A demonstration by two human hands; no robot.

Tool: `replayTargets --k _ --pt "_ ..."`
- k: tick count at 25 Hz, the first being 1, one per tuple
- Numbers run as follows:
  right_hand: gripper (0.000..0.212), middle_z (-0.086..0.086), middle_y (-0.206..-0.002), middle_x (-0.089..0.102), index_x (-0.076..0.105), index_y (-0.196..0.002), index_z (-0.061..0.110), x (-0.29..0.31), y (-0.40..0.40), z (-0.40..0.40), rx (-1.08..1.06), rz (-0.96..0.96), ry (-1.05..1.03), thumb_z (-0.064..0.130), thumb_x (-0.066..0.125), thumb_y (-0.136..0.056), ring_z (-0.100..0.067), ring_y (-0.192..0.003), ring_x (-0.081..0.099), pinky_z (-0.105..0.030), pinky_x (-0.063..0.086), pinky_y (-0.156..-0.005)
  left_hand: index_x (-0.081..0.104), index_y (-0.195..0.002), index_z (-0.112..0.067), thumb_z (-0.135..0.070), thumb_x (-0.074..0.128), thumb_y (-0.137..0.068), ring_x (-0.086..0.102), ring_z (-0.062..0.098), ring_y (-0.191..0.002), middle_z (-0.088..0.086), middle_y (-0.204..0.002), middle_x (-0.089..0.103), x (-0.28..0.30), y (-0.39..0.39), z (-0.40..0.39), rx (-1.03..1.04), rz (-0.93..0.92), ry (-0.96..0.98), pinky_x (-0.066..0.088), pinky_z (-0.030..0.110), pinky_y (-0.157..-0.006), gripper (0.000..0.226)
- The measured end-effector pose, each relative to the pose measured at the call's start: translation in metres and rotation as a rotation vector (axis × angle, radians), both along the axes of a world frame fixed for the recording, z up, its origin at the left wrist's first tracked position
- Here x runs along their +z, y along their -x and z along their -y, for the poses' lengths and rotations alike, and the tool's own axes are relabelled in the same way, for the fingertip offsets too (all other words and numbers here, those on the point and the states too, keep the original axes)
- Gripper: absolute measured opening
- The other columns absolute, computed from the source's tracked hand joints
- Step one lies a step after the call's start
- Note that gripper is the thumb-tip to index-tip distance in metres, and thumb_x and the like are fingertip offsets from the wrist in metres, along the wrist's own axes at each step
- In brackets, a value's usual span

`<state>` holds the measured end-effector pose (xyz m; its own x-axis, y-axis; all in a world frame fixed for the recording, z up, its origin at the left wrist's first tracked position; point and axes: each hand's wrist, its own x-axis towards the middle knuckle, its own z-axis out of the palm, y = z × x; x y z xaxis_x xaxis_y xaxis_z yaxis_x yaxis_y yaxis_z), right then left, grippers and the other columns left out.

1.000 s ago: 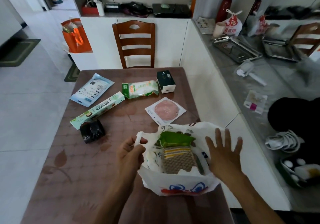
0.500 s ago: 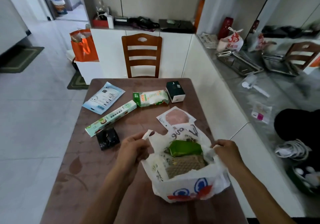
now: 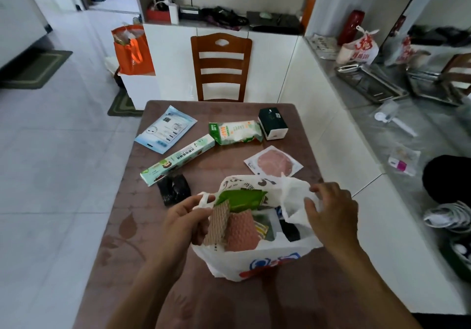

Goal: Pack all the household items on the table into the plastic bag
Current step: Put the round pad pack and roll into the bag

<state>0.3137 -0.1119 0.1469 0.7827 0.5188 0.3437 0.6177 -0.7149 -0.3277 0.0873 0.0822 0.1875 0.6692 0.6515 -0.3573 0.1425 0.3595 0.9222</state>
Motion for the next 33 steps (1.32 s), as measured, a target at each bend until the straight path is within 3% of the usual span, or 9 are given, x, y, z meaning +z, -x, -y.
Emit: replayTargets --k 4,6,10,14,19,27,29,31,33 --pt "0.064 0.001 -0.137 0.053 0.04 -0.136 0.032 -0.023 -0.004 -0.004 0.393 -0.263 0.765 0.041 0.066 -0.079 -0.023 -0.112 0.056 -0.031 0.047 -0.08 0.074 -0.101 -0.023 -0.005 0.057 -0.088 0.041 0.009 -0.041 0.006 -0.058 0.059 -0.003 -0.004 0.006 0.06 -0.006 0.034 0.034 0.022 -0.043 0.028" --pt "0.044 -0.009 -0.126 0.059 0.052 -0.131 0.017 -0.031 -0.018 0.003 0.242 -0.336 0.947 0.028 0.057 -0.088 -0.03 -0.107 0.06 -0.037 0.05 -0.088 0.074 -0.099 -0.026 -0.006 0.057 -0.088 0.043 0.01 -0.042 0.006 -0.06 0.061 -0.002 -0.007 0.008 0.072 -0.011 0.01 0.037 0.022 -0.042 0.029" --pt "0.025 0.001 -0.086 0.067 0.068 -0.091 0.016 0.009 -0.044 -0.017 0.127 -0.592 0.25 0.032 0.051 -0.098 -0.019 -0.075 0.06 -0.023 0.043 -0.059 0.068 -0.105 -0.012 -0.009 0.059 -0.087 0.046 0.017 -0.048 0.011 -0.064 0.058 0.011 -0.04 0.0 0.095 -0.075 -0.075 0.044 0.035 -0.06 0.02" --pt "0.034 -0.001 -0.064 0.062 0.066 -0.066 0.013 0.089 -0.056 -0.029 0.137 -0.862 -0.469 0.022 0.05 -0.095 -0.017 -0.061 0.054 -0.032 0.044 -0.065 0.058 -0.077 0.001 -0.03 0.067 -0.082 0.036 0.026 -0.056 0.015 -0.058 0.036 0.038 -0.067 -0.002 0.131 -0.016 -0.134 0.039 0.039 -0.066 0.033" --pt "0.021 -0.01 -0.062 0.059 0.07 -0.097 0.013 0.093 -0.048 0.009 0.28 -1.387 -0.912 0.011 0.049 -0.095 -0.015 -0.035 0.035 -0.021 0.029 -0.039 0.065 -0.099 -0.004 -0.019 0.061 -0.088 0.029 0.014 -0.046 0.0 -0.054 0.03 0.03 -0.043 0.011 0.329 0.073 -0.044 0.037 0.022 -0.043 0.019" --pt "0.025 -0.014 -0.07 0.064 0.061 -0.114 0.017 0.058 -0.073 0.041 0.103 -1.319 -0.814 0.006 0.046 -0.097 -0.013 -0.034 0.03 -0.02 0.024 -0.04 0.073 -0.103 -0.01 -0.013 0.056 -0.091 0.026 0.014 -0.045 0.001 -0.049 0.034 0.01 -0.05 0.04 0.271 0.016 -0.086 0.016 0.028 -0.045 0.02" --pt "0.012 -0.005 -0.066 0.065 0.062 -0.106 0.019 0.054 -0.079 0.041 -0.054 -1.074 -0.596 0.021 0.055 -0.096 -0.016 -0.042 0.043 -0.024 0.035 -0.046 0.075 -0.092 -0.012 -0.036 0.06 -0.088 0.045 0.019 -0.045 0.006 -0.053 0.054 0.014 -0.051 0.036 0.194 -0.091 -0.208 0.032 0.023 -0.042 0.029" --pt "0.022 0.008 -0.074 0.063 0.059 -0.1 0.027 0.059 -0.091 0.042 -0.095 -0.71 -0.385 0.047 0.057 -0.091 -0.01 -0.061 0.056 -0.024 0.04 -0.053 0.076 -0.093 -0.017 -0.049 0.055 -0.09 0.068 0.019 -0.065 0.002 -0.074 0.074 0.011 -0.06 0.024 0.27 -0.198 -0.32 0.053 0.025 -0.06 0.038" --pt "0.029 0.012 -0.09 0.064 0.056 -0.097 0.032 0.069 -0.109 0.032 -0.04 -0.664 -0.429 0.059 0.057 -0.085 -0.009 -0.079 0.06 -0.027 0.043 -0.06 0.074 -0.094 -0.019 -0.043 0.05 -0.095 0.07 0.024 -0.084 0.006 -0.09 0.076 -0.002 -0.074 -0.002 0.442 -0.246 -0.283 0.055 0.035 -0.073 0.034"
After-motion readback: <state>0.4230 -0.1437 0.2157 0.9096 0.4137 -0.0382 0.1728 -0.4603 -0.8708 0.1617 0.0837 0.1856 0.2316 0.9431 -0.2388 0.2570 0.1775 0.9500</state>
